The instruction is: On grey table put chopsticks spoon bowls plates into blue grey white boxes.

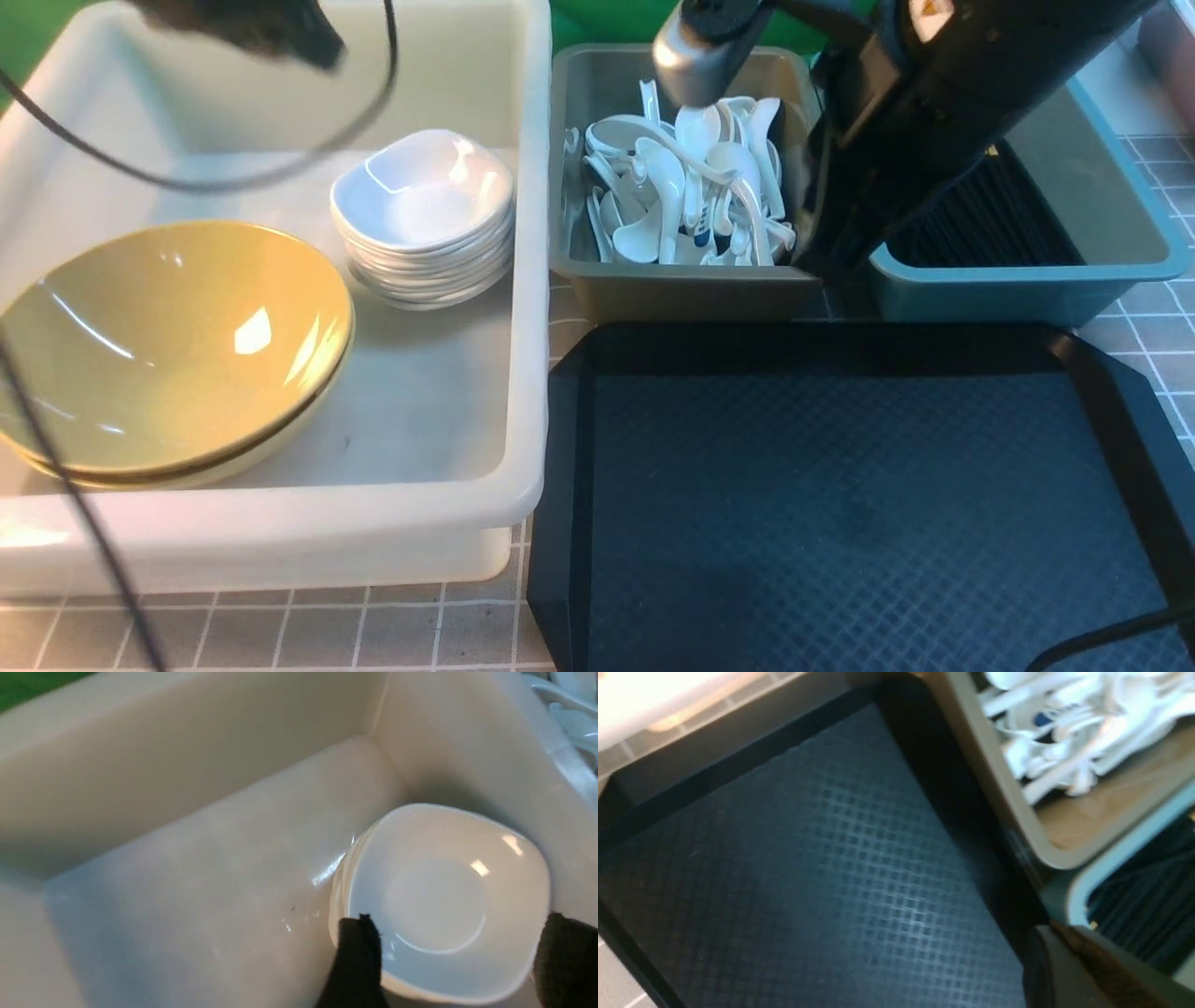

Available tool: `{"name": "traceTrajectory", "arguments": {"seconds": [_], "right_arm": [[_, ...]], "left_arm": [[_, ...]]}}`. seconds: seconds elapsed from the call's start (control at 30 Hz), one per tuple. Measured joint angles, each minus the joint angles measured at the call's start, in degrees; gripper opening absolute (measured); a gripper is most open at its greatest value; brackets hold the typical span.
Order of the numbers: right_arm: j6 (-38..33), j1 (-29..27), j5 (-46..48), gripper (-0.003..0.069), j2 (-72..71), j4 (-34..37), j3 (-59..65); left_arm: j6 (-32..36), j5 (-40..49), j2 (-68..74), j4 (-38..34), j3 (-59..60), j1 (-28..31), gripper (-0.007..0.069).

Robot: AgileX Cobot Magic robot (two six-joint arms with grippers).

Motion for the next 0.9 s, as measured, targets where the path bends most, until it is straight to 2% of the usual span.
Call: {"name": "traceTrajectory", "arguments": {"seconds": [0.03, 0.13, 0.2, 0.33, 0.47, 0.77, 0.9], "right_arm": [[0.3, 0.0, 0.0, 0.0017, -0.4, -0.1, 0.0], [2.5, 0.0, -0.1, 0.0017, -5.0, -0.3, 1.2], [4.7, 0.0, -1.2, 0.0017, -9.6, -0.5, 4.1], [7.3, 0.0, -4.3, 0.0017, -14.7, -0.5, 9.3], [9.2, 0.0, -10.7, 0.0017, -23.5, -0.3, 19.1], [11.8, 0.0, -32.0, 0.0019, -43.2, 0.0, 42.4], [12.1, 0.0, -40.3, 0.0018, -50.7, 3.0, 50.4]], "left_arm": [[-0.3, 0.4, -0.5, 0.0, 0.0, -0.1, 0.041], [-2.3, 5.0, -7.6, 5.8, 0.4, -2.2, 0.0253], [-3.6, 6.1, -14.9, 9.2, 4.2, -5.5, 0.0085], [-5.9, 6.6, -23.4, 11.3, 14.0, -8.5, 0.0006], [-7.1, 3.3, -34.4, 11.2, 29.5, -9.1, -0.0011], [-10.4, -17.2, -61.8, 11.1, 64.4, -9.1, -0.0011], [-11.4, -22.6, -73.2, 11.1, 75.4, -9.1, -0.0011]]}}
